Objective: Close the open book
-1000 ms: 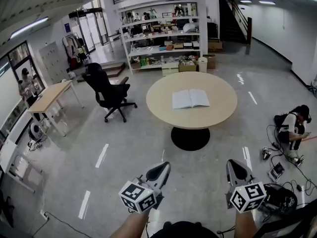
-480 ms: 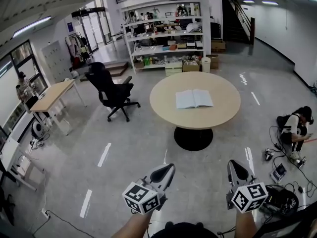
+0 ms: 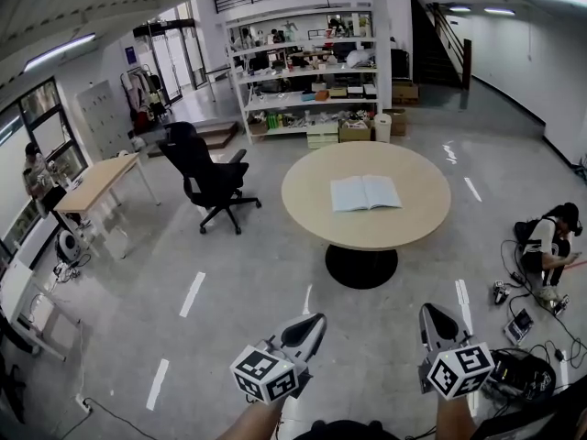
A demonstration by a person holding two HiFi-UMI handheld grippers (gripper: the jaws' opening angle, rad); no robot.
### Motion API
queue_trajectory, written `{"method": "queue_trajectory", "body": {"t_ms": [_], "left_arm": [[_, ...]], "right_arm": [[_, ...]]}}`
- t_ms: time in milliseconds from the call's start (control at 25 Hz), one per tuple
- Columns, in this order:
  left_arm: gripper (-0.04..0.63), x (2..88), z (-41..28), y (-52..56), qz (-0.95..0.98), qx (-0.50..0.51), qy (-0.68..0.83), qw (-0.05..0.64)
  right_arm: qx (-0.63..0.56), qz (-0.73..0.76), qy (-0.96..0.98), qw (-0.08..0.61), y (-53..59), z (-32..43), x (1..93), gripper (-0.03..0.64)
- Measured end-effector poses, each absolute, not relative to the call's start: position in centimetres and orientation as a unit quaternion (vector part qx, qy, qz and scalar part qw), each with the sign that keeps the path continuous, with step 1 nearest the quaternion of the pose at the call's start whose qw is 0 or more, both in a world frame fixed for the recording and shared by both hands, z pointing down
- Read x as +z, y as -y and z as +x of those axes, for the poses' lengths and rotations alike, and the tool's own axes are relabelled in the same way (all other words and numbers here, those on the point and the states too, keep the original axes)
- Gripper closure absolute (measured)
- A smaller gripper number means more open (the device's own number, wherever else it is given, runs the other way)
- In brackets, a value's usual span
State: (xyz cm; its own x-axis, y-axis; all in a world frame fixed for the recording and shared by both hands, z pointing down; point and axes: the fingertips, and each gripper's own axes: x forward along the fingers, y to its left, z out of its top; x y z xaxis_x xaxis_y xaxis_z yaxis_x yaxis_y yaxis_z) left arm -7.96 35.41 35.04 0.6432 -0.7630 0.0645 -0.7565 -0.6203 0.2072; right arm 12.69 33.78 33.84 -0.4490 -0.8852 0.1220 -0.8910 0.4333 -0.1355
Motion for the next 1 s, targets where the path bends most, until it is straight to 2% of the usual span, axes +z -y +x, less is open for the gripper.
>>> {"method": "queue_trajectory", "body": {"t_ms": [520,1000], "left_arm": [[0.609,36.7,-10.5,-29.6,0.915,-0.016,0.386,0.112],[0.609,35.6,-8.8,-15.5,0.902,-0.013,0.416,0.114]], "right_arm": [[0.104,0.54,0.835,0.023,-28.8,9.6,36.0,0.618],[0.101,0.5,0.86,0.011,-14.3,10.3,35.1,0.619]]}}
